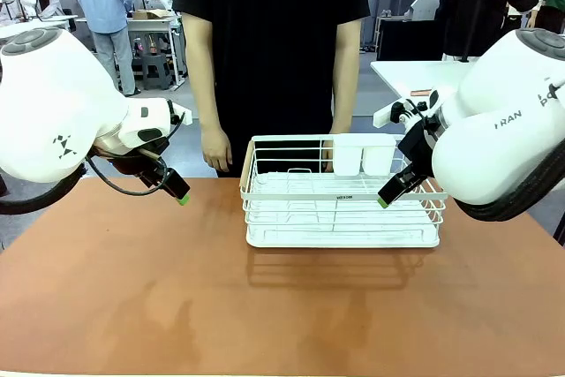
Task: Clean the table.
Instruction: Pick up the Lint Roller when the human hands it over.
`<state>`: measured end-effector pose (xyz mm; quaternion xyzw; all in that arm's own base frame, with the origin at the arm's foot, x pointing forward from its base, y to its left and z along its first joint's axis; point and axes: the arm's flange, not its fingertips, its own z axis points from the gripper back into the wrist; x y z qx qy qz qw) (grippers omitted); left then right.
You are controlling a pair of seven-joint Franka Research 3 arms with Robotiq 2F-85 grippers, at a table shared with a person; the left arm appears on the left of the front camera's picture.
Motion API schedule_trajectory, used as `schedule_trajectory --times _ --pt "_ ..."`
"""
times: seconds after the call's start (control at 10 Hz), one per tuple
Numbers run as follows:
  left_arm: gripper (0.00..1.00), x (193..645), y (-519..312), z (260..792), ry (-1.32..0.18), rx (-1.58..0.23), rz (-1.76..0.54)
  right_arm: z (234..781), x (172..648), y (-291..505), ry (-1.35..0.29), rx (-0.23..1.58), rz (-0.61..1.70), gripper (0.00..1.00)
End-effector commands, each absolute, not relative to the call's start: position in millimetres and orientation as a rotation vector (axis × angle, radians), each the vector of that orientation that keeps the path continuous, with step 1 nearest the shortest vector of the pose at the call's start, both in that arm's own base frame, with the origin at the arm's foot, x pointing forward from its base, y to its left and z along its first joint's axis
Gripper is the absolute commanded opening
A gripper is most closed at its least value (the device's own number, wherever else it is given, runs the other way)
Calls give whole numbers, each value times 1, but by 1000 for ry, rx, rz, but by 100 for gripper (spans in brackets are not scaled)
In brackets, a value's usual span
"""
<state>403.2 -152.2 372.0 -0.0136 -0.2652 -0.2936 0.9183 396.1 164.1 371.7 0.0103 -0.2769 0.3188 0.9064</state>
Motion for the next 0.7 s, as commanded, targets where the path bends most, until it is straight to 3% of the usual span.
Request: schedule_trajectory --times 0.0,0.2,0.4,0.6 --pt "100 414 -141 402 -565 -107 -550 398 397 153 -539 166 635 100" --pt "100 441 -84 472 -471 -507 -354 461 412 105 -455 474 519 100" --pt "100 453 -9 499 -378 -887 -200 496 431 36 -308 829 360 100" --pt "100 445 64 499 -394 -1059 -133 490 431 -28 -261 1000 214 100"
